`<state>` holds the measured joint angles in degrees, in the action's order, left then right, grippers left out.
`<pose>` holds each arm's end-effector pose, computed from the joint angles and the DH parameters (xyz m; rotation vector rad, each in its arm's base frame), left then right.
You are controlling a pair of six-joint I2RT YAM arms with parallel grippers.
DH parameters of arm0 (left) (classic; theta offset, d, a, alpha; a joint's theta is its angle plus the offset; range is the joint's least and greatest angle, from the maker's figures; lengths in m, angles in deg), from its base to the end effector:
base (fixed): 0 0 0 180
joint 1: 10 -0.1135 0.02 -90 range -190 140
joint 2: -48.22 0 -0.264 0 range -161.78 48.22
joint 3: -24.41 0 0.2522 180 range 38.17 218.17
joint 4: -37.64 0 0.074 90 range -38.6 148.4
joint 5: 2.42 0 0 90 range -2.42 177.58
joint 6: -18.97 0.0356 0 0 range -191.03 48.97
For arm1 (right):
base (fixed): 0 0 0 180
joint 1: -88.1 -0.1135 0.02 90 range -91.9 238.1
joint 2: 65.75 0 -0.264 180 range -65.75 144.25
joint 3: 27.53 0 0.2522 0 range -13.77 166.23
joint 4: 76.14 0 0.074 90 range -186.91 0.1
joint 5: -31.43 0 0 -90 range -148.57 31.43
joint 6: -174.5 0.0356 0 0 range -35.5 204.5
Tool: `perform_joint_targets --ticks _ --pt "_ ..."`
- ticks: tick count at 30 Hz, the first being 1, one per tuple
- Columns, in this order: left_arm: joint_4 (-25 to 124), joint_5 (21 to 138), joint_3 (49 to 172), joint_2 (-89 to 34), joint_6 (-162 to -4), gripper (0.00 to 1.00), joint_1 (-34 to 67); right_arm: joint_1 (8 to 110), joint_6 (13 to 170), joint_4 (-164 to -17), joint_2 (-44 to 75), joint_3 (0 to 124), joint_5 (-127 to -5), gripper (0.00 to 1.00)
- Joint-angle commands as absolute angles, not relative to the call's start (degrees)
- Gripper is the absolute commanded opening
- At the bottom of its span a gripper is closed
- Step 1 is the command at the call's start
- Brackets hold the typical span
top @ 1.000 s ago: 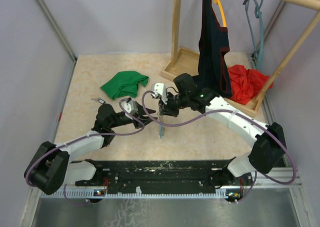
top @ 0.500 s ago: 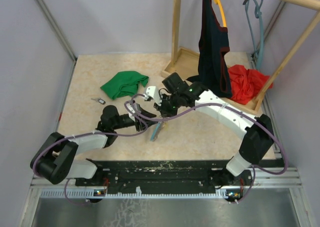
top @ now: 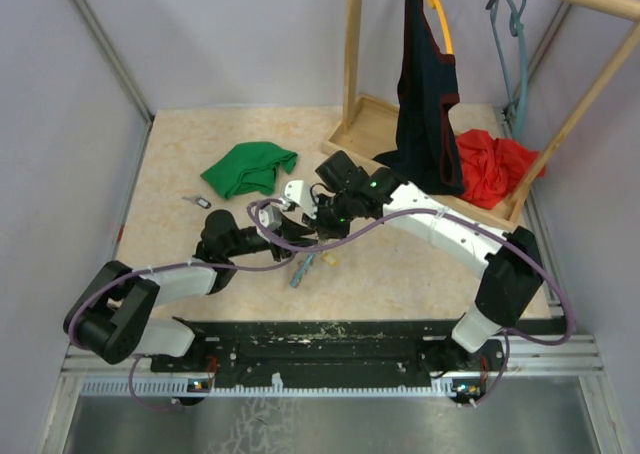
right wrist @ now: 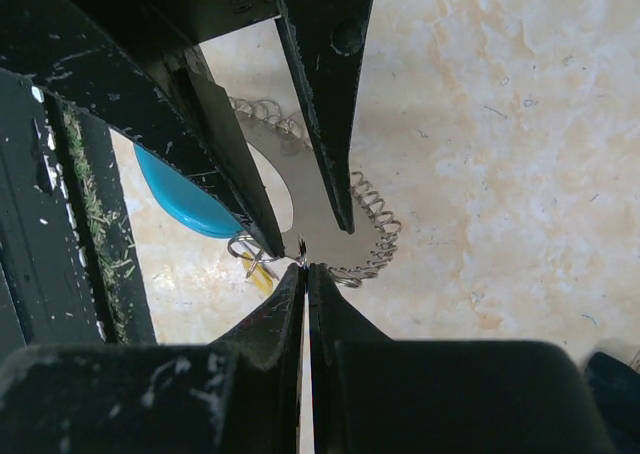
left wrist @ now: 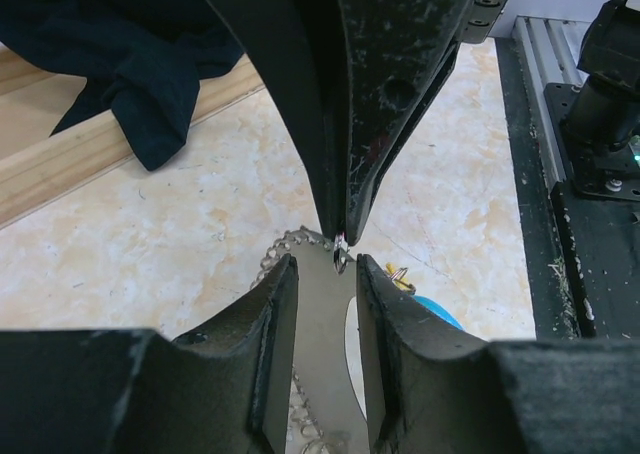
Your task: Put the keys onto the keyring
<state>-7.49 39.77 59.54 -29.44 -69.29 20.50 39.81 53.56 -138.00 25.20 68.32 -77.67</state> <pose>0.1996 -0.1482 0.2054 1.0719 1.2330 -1.0215 0.2138 0.2573 0.3088 -1.7374 1.8979 0.5424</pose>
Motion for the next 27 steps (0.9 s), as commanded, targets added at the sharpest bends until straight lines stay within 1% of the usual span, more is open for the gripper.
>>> perform_joint_targets --ticks 1,5,10,11,12,16,19,24,27 --pt "-9.97 37.25 61.03 -29.15 -69.78 0.35 20.50 38.58 52.71 -137.63 25.39 72.32 -77.96 0.00" --pt "-9.97 35.91 61.45 -30.29 -70.20 0.32 20.59 38.37 52.48 -137.12 25.31 72.52 -78.42 0.00" --pt "-9.71 36.05 61.49 -31.27 -70.08 0.07 20.58 38.33 52.49 -136.27 24.82 71.98 -79.16 0.00" --pt "-9.66 36.06 61.50 -31.31 -69.94 0.02 20.65 38.38 52.61 -135.61 24.36 71.56 -79.21 0.00" --pt "-9.46 36.06 61.53 -31.36 -69.87 0.00 20.60 38.36 52.86 -134.75 23.52 70.69 -79.16 0.00" --pt "-10.13 36.96 60.84 -31.20 -70.48 0.00 20.59 38.41 54.83 -128.73 19.18 66.23 -78.55 0.01" --pt "-16.24 39.92 58.42 -31.27 -74.29 0.00 20.50 39.02 56.97 -121.78 14.72 61.04 -79.10 0.07" --pt "-27.77 42.91 55.40 -32.33 -82.20 0.00 20.49 45.14 63.79 -104.85 6.28 49.05 -88.00 0.14" --pt "-30.32 43.93 54.73 -32.25 -83.72 0.00 20.52 48.08 67.99 -94.65 1.74 41.59 -92.33 0.19"
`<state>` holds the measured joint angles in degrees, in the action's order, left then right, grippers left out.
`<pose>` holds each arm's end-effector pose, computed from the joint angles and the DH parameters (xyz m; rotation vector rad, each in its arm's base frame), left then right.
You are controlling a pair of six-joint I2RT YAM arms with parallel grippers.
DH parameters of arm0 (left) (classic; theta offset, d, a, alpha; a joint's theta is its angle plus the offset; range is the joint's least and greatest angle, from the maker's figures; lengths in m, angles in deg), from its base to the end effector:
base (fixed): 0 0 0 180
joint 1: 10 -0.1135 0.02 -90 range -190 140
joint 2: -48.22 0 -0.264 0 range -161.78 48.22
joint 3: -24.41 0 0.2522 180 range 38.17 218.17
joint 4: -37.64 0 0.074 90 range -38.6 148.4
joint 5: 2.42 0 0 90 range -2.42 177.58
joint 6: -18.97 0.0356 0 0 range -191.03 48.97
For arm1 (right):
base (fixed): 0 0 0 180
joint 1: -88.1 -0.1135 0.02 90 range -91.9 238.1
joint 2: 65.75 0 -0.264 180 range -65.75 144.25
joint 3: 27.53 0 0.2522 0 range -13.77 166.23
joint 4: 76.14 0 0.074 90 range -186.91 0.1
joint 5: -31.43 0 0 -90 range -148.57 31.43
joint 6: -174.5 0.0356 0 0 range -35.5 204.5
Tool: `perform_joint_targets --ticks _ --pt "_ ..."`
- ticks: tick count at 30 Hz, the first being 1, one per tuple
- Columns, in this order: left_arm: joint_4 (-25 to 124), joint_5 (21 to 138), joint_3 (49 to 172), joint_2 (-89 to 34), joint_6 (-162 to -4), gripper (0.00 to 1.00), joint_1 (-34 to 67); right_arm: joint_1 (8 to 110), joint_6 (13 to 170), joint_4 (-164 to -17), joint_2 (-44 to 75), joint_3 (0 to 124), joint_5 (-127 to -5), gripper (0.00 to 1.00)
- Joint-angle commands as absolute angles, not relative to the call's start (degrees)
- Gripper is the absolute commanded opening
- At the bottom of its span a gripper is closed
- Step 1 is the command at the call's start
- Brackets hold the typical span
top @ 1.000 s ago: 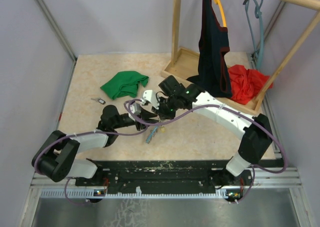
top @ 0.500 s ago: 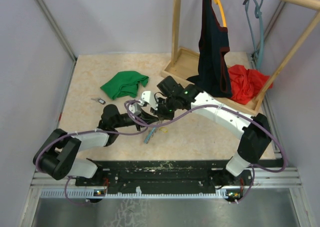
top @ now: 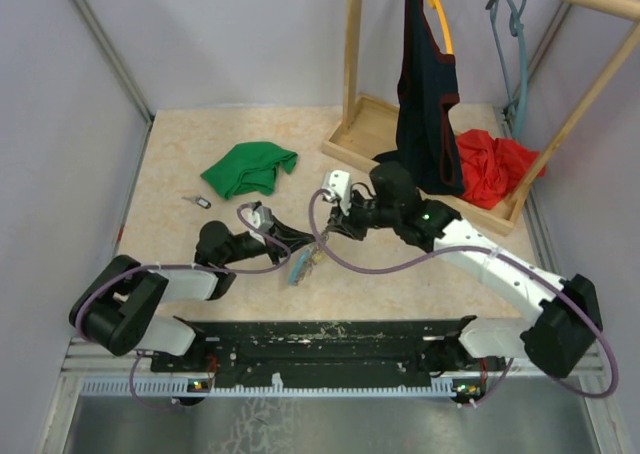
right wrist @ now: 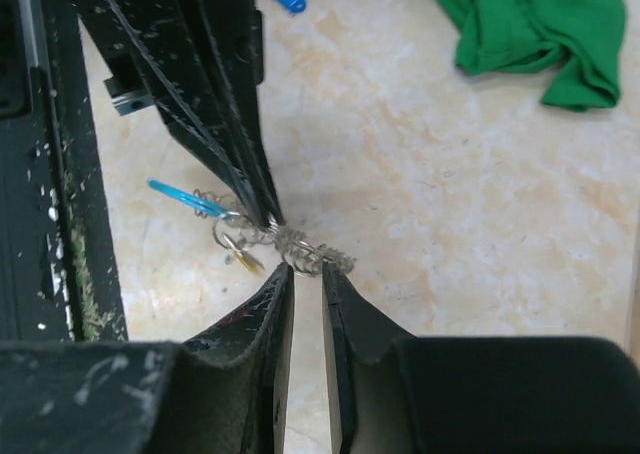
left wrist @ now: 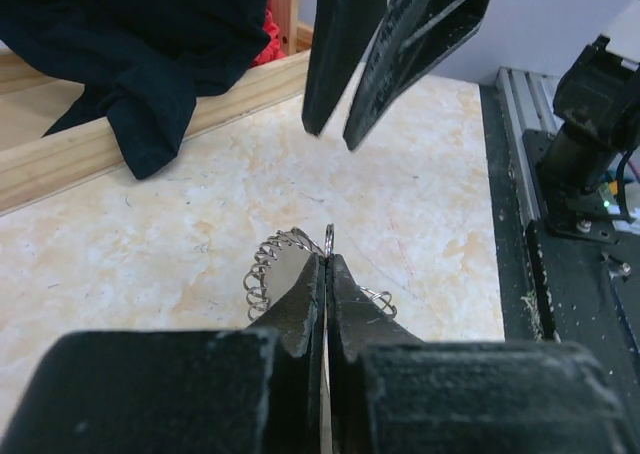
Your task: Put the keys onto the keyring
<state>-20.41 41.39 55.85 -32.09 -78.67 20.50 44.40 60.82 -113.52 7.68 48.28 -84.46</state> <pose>0.1927 -0.1434 0.1995 0.9610 1.2284 -1.0972 0.1943 0.2071 0.3162 -1.4251 1.6678 0.6901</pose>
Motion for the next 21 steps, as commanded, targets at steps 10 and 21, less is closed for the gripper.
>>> perform_joint_targets --ticks 10,21 --pt "-34.79 44.87 54.00 -31.32 -86.74 0.00 20.50 50.30 74.19 -73.03 -0.69 27.35 -101.07 0.19" --pt "-37.28 44.51 53.69 -31.82 -88.55 0.00 20.55 50.39 76.01 -63.40 2.85 23.96 -101.73 0.14"
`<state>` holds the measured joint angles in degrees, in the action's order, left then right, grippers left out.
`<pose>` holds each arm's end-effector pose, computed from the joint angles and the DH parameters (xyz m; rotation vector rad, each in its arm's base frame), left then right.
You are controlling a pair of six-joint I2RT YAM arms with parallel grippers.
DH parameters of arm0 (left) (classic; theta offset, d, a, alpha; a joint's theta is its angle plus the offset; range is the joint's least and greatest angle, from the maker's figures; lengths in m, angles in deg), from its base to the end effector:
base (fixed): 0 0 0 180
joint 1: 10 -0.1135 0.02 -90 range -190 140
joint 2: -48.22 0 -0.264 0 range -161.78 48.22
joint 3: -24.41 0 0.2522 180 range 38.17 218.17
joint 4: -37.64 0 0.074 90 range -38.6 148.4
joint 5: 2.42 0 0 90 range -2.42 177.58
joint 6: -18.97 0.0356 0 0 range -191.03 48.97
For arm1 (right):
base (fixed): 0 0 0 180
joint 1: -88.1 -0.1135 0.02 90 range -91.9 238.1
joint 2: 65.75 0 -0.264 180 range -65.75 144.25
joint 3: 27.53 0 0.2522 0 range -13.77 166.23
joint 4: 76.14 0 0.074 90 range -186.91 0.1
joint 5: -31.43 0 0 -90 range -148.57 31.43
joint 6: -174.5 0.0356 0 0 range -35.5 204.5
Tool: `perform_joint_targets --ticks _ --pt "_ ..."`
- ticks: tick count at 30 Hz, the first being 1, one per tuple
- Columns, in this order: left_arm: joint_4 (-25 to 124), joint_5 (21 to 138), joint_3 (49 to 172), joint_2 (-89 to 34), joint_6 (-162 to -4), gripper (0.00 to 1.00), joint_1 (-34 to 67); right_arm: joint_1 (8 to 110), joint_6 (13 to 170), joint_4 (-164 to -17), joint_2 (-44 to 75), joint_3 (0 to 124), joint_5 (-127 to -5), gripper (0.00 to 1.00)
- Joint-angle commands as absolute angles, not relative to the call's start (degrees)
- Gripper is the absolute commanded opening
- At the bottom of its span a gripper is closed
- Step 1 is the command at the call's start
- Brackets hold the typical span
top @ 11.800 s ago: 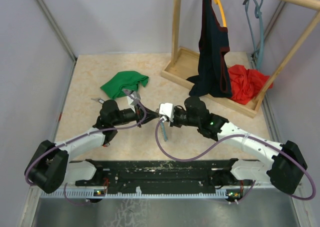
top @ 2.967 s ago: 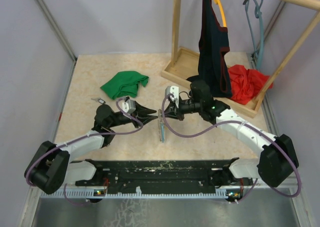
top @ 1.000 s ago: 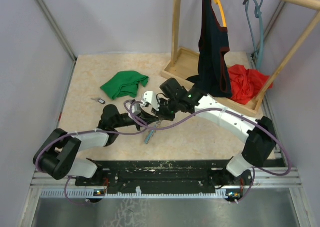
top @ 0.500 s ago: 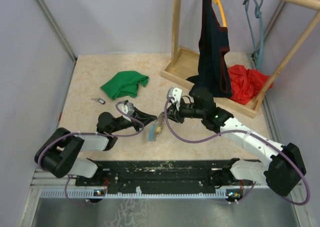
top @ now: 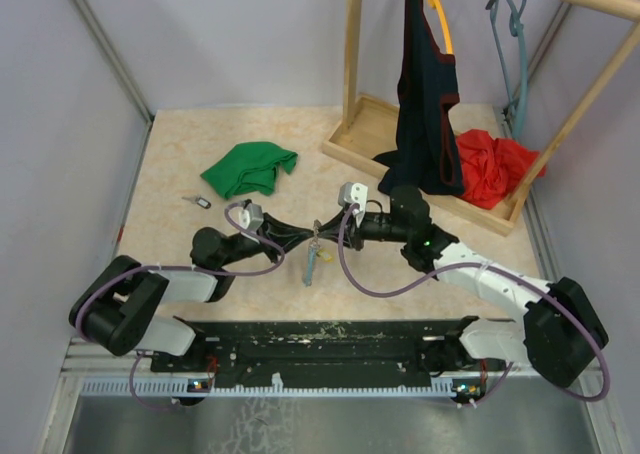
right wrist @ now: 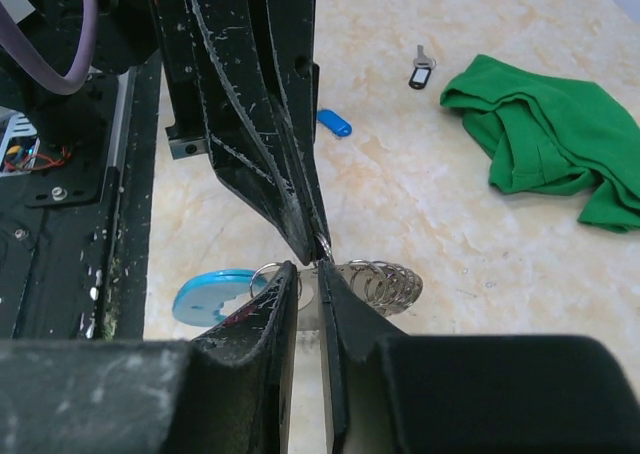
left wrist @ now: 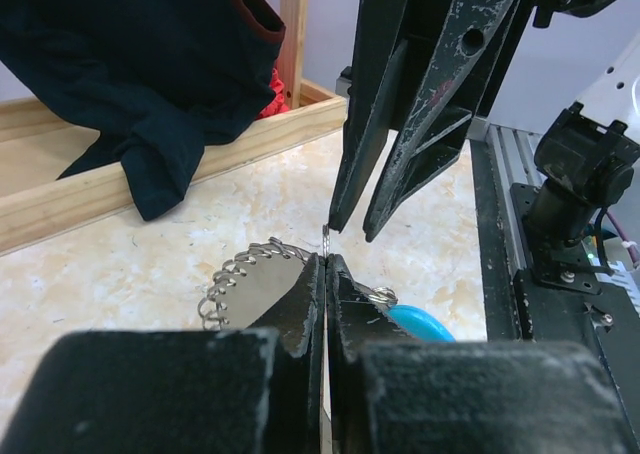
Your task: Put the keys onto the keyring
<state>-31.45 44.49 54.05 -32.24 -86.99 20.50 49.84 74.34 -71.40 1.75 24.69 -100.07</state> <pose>0.1863 -0.1380 0.2097 0.8415 1.1621 -1.1439 0.1905 0.1803 0.2725 -1.2055 1.3536 0.9843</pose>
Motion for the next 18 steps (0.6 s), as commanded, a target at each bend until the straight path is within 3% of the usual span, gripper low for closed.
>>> perform_joint_targets --ticks 1,18 --pt "-37.66 44.51 53.61 -31.91 -88.66 0.00 20.50 50.39 76.13 -63.19 3.01 23.87 -101.73 0.14" --pt "-40.03 44.78 53.12 -32.37 -90.10 0.00 20.52 50.39 76.82 -59.69 3.70 21.76 -98.50 0.10"
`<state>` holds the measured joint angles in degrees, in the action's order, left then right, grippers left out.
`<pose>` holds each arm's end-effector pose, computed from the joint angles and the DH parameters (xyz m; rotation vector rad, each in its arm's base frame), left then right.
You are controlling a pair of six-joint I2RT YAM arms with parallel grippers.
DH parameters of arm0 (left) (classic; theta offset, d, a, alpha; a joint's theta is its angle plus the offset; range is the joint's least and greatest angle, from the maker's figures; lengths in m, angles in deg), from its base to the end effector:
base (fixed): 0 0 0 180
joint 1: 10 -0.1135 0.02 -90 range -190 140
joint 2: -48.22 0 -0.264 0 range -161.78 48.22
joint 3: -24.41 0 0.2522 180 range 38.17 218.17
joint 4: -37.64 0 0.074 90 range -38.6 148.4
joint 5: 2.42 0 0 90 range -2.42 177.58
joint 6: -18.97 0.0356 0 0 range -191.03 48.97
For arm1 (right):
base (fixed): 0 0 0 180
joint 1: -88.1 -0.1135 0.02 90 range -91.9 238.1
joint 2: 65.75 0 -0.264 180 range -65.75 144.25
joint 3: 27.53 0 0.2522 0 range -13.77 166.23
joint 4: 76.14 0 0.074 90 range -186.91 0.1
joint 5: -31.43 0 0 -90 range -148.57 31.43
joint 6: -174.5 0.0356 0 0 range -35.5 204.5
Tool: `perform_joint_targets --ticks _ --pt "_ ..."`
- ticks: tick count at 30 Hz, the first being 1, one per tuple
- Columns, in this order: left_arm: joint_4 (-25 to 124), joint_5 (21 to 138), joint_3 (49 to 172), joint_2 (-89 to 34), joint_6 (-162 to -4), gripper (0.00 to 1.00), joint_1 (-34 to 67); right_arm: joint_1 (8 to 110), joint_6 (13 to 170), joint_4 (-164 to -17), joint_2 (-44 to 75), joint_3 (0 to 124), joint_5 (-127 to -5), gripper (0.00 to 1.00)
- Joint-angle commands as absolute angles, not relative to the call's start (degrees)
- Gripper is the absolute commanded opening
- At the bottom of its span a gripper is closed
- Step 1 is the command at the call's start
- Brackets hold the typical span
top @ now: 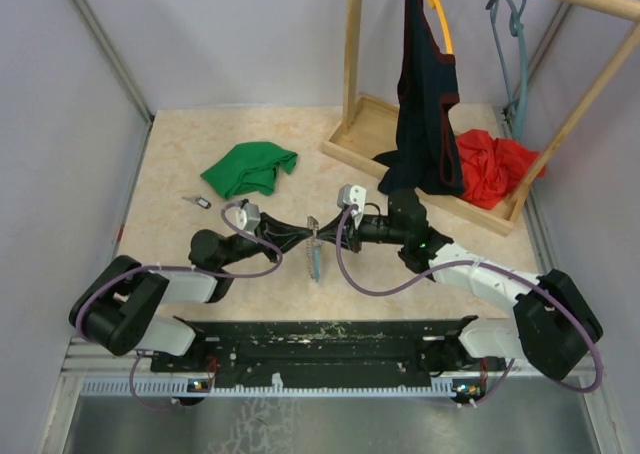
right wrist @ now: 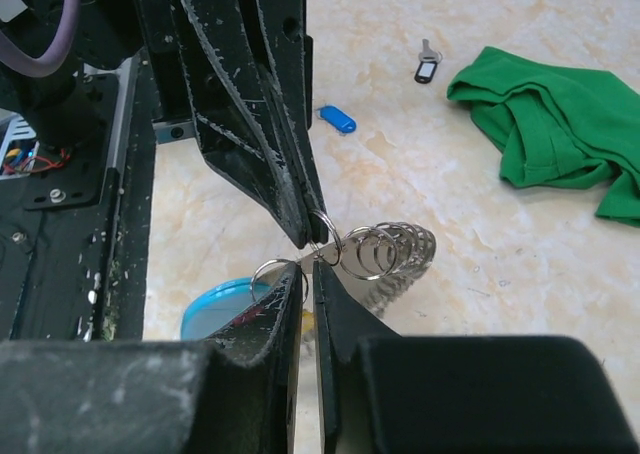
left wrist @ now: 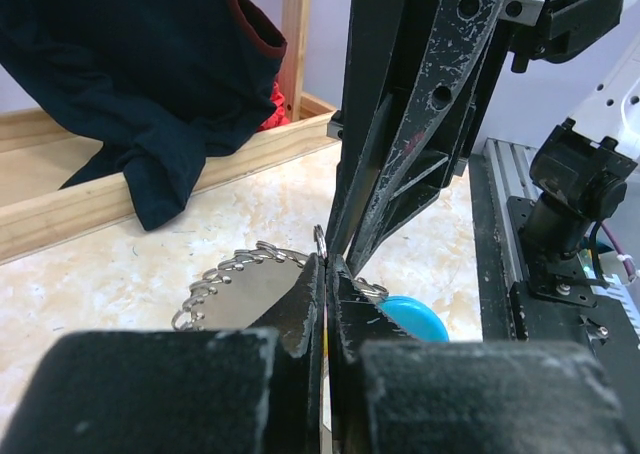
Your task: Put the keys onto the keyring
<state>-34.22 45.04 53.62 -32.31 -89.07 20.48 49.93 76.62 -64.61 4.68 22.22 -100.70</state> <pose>0.1843 -0.1364 0.2122 0.8160 1.1424 -1.1600 0.1949 0.1836 0.2572 -1.1842 1.3532 1.0155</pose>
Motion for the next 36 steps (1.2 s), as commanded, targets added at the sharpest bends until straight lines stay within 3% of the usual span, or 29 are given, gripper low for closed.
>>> perform_joint_targets --ticks 1,17,23,25,31,36 --pt "-40.01 44.73 53.18 -32.45 -90.03 0.00 20.50 50.40 76.95 -59.26 3.37 21.45 -98.26 0.10" --pt "-42.22 44.26 53.20 -33.74 -91.41 0.00 20.51 50.40 78.96 -54.93 3.45 20.16 -99.27 0.13" --pt "-44.94 43.46 53.17 -35.06 -92.96 0.00 20.51 50.40 78.14 -56.65 4.51 21.51 -99.52 0.00" --pt "-44.77 43.46 52.97 -35.10 -92.86 0.00 20.50 50.40 76.80 -59.04 4.43 22.65 -99.53 0.00" --pt "-36.26 44.72 52.24 -31.92 -88.32 0.23 20.43 50.33 68.08 -76.84 3.97 30.49 -99.27 0.00" --pt "-24.81 46.30 52.50 -27.30 -82.78 0.33 20.26 47.03 56.57 -97.97 6.05 40.24 -93.01 0.00"
